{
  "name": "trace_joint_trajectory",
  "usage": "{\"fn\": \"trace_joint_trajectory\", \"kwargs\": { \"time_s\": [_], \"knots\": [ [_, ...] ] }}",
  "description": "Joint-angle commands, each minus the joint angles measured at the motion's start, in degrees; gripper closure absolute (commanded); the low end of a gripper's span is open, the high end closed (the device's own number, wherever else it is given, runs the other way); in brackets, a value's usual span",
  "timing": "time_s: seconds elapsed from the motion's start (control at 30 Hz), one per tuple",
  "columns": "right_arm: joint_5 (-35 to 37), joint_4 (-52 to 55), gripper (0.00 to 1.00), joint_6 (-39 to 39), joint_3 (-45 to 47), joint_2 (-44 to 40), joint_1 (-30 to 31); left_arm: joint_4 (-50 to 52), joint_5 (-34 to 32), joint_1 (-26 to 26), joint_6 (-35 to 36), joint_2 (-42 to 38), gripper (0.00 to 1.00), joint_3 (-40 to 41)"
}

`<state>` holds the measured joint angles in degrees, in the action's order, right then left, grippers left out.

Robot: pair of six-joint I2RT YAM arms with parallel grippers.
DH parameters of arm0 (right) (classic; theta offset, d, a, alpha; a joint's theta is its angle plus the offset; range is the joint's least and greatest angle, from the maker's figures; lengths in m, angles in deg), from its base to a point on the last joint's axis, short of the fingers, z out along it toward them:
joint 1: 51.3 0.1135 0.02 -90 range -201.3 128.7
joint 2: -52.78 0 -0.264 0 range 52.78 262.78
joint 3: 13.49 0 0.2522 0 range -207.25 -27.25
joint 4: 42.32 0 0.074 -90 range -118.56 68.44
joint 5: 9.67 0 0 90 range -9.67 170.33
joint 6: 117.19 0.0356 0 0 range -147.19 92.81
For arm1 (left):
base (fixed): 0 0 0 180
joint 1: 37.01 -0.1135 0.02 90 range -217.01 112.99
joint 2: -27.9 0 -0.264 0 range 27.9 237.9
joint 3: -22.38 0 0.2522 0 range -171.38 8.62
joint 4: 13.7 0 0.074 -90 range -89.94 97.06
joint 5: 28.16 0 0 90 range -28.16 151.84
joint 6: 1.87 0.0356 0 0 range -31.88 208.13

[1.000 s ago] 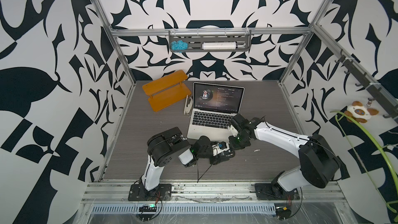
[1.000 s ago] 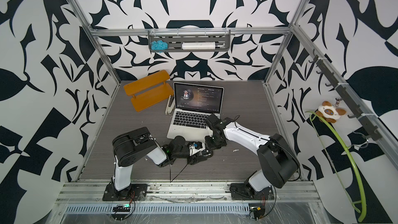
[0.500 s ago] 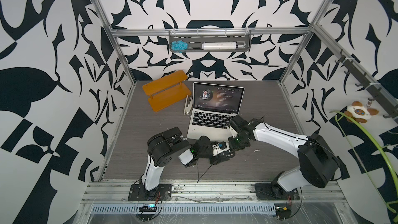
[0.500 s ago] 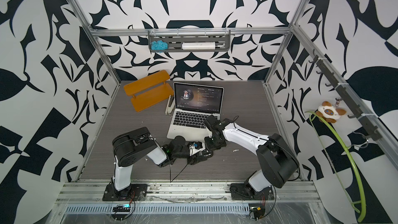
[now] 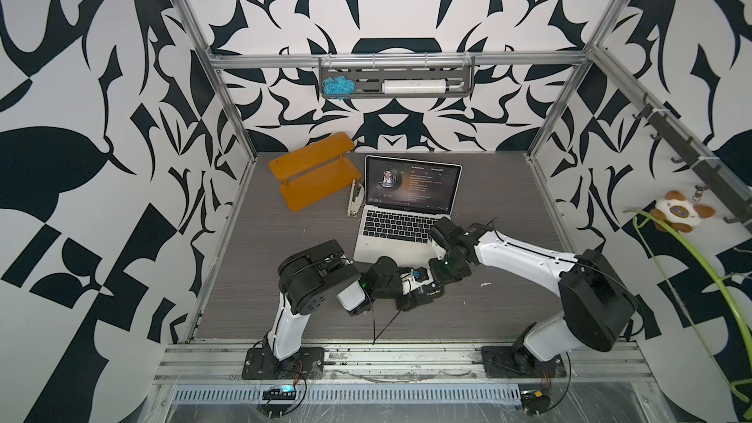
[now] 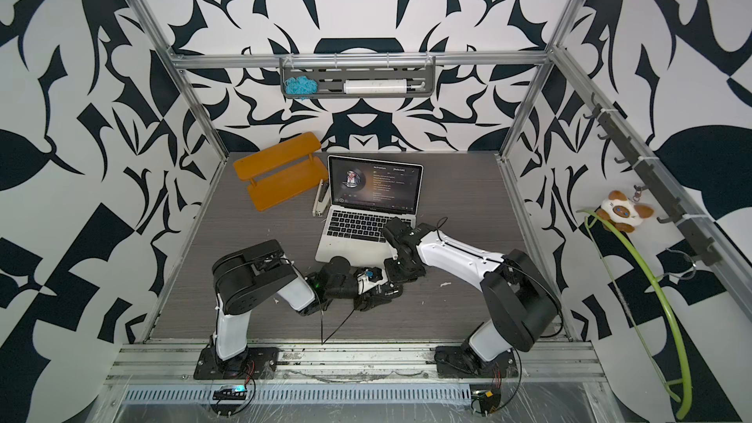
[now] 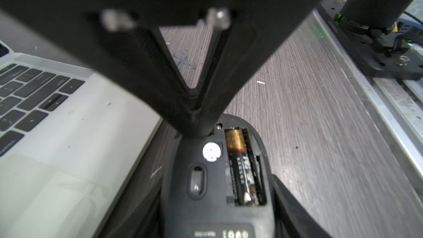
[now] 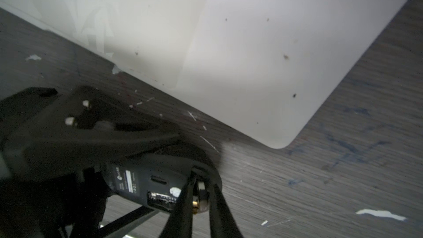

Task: Remove the wireless mouse receiver from the laptop
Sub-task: Insert the USB plug into the mouse.

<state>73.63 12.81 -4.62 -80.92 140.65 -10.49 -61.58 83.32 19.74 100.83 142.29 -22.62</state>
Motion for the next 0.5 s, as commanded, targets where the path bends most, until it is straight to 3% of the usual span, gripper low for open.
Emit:
{"fn": "trace_joint_trajectory", "kwargs": {
  "time_s": [0.0, 0.37, 0.47],
  "knots": [
    [-1.72, -2.99, 0.75, 0.71, -1.44, 0.52, 0.93, 14.27, -0.91, 0.46, -0.76, 3.12, 0.72, 1.63],
    [-0.42, -2.47, 0.73, 0.38, -1.55, -0.46, 0.81, 14.79, -0.94, 0.39, -0.67, 3.46, 0.72, 1.36],
    [1.36, -2.28, 0.72, 0.51, -0.42, -3.37, -3.29, 15.11, -0.82, 0.45, -0.59, 3.47, 0.72, 1.27]
  ]
}}
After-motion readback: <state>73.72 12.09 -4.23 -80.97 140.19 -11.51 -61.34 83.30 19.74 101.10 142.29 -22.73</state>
